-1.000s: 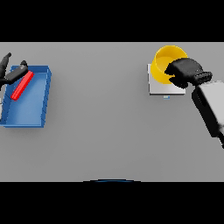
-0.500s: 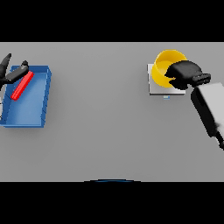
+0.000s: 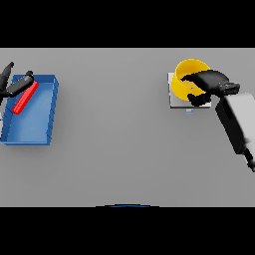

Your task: Pick up the red beaker and tilt it to pour out 1 green nut into yellow bowl. Pick up the yellow bowl and place it on the metallic measuring scale.

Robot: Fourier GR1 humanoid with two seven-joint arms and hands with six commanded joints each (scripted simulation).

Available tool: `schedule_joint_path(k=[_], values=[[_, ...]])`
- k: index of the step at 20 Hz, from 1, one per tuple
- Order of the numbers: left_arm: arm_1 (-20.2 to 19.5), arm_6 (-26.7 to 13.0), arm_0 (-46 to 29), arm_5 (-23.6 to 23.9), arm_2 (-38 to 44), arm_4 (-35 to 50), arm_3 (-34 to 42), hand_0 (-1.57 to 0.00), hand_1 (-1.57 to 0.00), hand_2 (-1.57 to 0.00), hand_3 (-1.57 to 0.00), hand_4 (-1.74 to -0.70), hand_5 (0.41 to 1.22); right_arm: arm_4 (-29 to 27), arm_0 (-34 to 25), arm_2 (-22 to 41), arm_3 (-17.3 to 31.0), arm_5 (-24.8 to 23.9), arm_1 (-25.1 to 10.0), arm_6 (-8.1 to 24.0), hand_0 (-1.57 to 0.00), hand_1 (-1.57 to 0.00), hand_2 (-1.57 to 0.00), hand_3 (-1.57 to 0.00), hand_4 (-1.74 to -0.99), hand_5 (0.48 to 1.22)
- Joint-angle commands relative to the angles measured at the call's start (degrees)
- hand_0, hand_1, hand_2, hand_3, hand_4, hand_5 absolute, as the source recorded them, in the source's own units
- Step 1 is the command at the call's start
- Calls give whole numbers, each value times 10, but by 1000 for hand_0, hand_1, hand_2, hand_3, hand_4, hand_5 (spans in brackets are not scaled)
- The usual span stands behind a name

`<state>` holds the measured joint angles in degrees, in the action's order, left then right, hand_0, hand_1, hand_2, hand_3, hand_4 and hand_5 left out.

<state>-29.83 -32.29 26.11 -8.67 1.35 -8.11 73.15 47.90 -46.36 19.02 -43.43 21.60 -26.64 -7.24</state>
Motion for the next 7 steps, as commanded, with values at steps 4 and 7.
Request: schedule_joint_path(k=[4,7], values=[[-4,1,-8,1,5,3,8,1,1,1,1,-835,755,7,3,8,-6,9,-7,1,-126,-124,-98,-84,-1409,804],[-3,-1,-8,2,2,2,11,1,1,1,1,-833,760,7,9,12,-11,18,-7,3,-64,-63,-50,-42,-1390,779]])
